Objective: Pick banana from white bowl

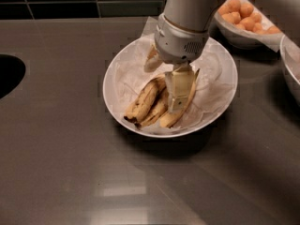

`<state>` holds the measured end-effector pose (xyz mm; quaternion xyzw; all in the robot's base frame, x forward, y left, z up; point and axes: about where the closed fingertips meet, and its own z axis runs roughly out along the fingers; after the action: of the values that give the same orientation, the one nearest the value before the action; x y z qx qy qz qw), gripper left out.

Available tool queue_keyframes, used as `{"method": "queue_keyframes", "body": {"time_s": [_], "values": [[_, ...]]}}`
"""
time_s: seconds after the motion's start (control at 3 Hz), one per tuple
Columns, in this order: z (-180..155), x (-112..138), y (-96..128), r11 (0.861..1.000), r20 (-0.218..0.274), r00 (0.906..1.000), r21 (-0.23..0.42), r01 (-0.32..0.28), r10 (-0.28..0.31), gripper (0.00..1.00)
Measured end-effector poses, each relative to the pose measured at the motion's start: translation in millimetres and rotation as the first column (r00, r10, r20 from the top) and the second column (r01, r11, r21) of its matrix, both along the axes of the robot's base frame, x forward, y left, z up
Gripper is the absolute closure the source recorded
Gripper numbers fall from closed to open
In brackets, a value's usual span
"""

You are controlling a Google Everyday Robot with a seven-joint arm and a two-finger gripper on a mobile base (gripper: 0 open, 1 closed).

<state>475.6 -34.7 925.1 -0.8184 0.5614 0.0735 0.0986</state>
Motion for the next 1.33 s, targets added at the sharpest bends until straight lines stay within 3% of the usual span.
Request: {"method": "queue_keyframes", "body": {"time_s": [1.33], "values": [[-10.0, 3.4, 20.0, 0.997, -0.051, 0.9955, 0.017, -0.079, 0.08, 0.35]]}}
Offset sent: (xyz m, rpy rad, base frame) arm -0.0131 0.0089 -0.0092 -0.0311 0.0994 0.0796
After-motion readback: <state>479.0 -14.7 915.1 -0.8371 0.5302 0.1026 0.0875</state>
